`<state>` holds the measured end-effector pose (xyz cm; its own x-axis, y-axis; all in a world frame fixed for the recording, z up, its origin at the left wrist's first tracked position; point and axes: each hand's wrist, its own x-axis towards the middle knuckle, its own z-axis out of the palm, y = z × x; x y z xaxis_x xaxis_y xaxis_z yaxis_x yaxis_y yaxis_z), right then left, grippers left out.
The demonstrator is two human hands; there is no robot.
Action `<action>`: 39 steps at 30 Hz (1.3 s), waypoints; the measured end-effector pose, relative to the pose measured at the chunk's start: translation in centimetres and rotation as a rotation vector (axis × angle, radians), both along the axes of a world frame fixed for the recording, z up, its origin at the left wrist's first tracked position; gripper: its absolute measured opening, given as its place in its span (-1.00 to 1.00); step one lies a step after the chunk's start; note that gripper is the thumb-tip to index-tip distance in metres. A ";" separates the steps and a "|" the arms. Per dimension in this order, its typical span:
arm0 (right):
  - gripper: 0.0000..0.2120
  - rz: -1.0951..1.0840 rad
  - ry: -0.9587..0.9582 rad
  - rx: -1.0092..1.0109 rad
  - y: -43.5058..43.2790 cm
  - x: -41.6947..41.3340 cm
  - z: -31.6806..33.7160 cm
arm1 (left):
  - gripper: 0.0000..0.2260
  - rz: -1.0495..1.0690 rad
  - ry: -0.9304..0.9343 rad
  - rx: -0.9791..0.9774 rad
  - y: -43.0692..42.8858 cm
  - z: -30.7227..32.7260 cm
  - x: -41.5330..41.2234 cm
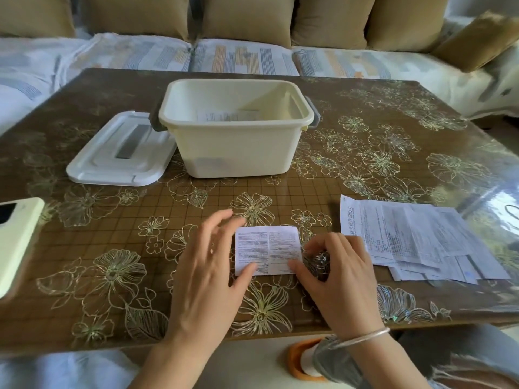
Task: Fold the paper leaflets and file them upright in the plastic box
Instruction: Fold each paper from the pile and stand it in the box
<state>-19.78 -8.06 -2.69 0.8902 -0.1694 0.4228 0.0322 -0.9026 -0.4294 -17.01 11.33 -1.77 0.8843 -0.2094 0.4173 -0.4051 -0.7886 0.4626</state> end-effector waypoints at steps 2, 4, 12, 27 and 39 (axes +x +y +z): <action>-0.61 0.017 0.008 0.025 -0.1 0.0 0.1 | -0.60 -0.056 -0.081 0.073 -0.1 0.0 0.0; -0.53 0.055 0.015 0.001 -0.1 0.1 0.3 | -0.78 -0.131 -0.125 0.123 -0.1 -0.3 0.3; -0.74 0.419 -0.008 -0.219 -0.2 1.0 1.5 | -0.75 -0.263 -0.052 0.182 0.2 0.0 1.1; -0.73 0.625 -0.006 -0.439 -1.7 2.1 3.0 | -0.74 -0.492 -0.128 0.413 0.8 2.3 3.1; -0.73 0.318 0.044 0.066 -0.5 0.4 2.2 | -0.92 -0.295 -0.066 0.064 1.2 1.7 1.4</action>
